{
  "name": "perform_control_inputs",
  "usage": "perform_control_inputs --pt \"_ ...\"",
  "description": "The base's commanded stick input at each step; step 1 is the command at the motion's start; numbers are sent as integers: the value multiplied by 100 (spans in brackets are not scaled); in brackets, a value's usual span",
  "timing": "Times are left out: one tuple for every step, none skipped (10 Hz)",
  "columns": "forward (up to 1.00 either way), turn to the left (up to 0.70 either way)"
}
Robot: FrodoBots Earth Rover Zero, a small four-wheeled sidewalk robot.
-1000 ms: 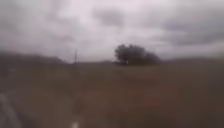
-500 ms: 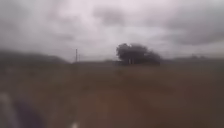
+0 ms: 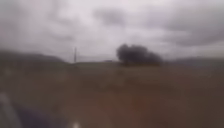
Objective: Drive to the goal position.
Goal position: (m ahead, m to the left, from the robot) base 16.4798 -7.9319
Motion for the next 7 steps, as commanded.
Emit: perform_control_inputs --pt "70 27" --pt "70 27" --pt "70 27" --pt "70 22" --pt "70 0" --pt "70 0" --pt "70 0"
